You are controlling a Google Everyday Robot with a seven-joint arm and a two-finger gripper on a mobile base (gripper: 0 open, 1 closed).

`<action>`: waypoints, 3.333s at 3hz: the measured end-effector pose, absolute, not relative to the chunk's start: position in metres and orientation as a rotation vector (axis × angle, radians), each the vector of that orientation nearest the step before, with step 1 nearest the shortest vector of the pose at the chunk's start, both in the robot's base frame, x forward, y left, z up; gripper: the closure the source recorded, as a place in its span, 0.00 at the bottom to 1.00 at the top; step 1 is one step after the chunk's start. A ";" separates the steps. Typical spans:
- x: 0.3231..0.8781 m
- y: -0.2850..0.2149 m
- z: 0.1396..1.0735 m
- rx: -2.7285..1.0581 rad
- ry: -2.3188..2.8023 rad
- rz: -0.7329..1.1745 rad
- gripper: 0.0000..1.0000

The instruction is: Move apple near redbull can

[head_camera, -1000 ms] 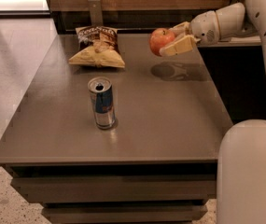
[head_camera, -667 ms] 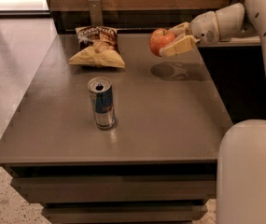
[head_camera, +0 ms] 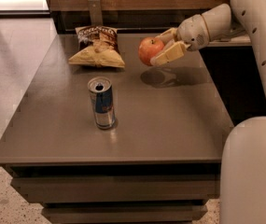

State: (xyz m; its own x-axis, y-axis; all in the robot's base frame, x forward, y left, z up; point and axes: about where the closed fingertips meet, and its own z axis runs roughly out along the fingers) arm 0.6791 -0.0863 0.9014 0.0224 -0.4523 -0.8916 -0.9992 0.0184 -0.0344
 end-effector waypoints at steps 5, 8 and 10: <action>0.570 -0.002 0.867 -1.748 1.370 1.126 1.00; 0.547 0.001 0.852 -1.744 1.364 1.169 0.37; 0.542 0.000 0.842 -1.738 1.373 1.206 0.00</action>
Offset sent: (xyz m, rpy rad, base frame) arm -0.0994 0.0913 -0.0279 -0.0337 0.0354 0.2971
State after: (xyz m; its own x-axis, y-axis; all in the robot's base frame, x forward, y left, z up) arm 0.5421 -0.0001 0.8416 0.0479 -0.4029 -0.9140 -0.9582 -0.2768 0.0718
